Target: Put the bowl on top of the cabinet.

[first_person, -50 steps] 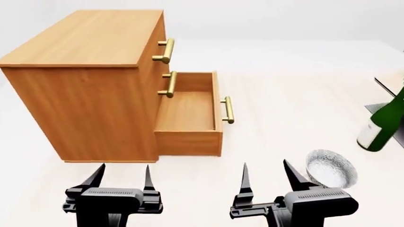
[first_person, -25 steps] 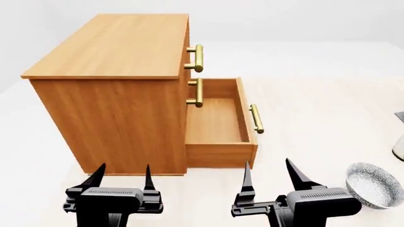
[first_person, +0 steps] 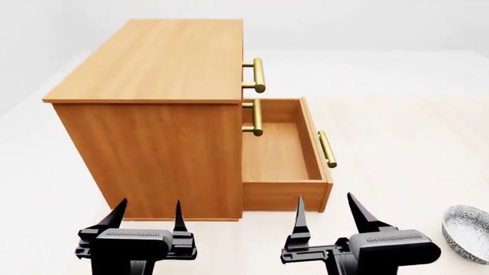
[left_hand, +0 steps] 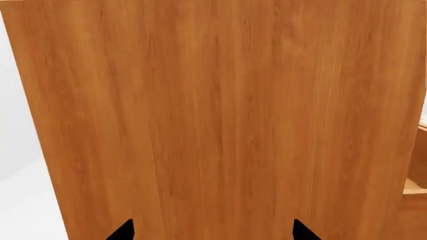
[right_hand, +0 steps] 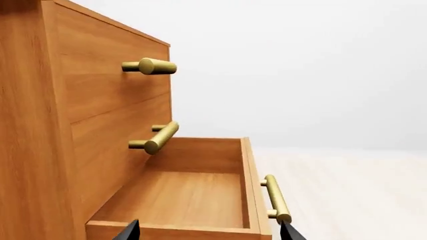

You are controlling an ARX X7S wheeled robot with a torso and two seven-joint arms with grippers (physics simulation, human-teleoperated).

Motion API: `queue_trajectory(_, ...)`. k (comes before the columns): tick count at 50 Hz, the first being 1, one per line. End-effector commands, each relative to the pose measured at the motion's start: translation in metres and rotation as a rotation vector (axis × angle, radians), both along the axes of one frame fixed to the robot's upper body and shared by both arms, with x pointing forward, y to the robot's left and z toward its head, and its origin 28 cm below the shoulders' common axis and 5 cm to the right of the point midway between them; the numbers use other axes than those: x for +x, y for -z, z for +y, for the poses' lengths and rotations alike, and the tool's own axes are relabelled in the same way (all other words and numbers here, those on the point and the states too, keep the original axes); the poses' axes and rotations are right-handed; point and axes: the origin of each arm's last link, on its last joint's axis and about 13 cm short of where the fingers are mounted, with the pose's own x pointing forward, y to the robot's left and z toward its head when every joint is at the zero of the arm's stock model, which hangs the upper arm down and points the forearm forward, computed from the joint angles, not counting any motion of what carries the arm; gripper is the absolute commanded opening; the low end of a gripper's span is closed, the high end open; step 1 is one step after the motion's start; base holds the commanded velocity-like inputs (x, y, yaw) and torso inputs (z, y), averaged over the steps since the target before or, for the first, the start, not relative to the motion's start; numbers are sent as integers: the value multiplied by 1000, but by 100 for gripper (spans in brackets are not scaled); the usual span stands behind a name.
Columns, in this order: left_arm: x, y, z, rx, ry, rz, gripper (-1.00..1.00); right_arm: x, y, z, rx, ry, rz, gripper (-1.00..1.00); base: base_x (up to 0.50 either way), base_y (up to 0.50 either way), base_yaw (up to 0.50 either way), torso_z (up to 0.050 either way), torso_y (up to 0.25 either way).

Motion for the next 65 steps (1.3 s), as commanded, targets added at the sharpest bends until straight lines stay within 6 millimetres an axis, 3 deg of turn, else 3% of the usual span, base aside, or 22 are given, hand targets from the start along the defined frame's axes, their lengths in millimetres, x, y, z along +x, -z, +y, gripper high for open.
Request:
queue_trajectory(1,-1,-2,0,-2,4,-11,100,0,-1,0,8,-5,-10,100,500,0,0,0,0)
queue_trajectory(10,-5,-8,0,-22,21,-75,100,3,0,-1,11,9,12,100,358,0,0,0,0)
queue_trajectory(27,-18,-25,3,-52,31,-211,100,1,0,-1,11,11,11,100,0,0,0,0,0)
queue_trajectory(65,-24,-39,15,-71,3,-277,100,4,-2,-8,-4,56,35,100,156,0,0,0,0)
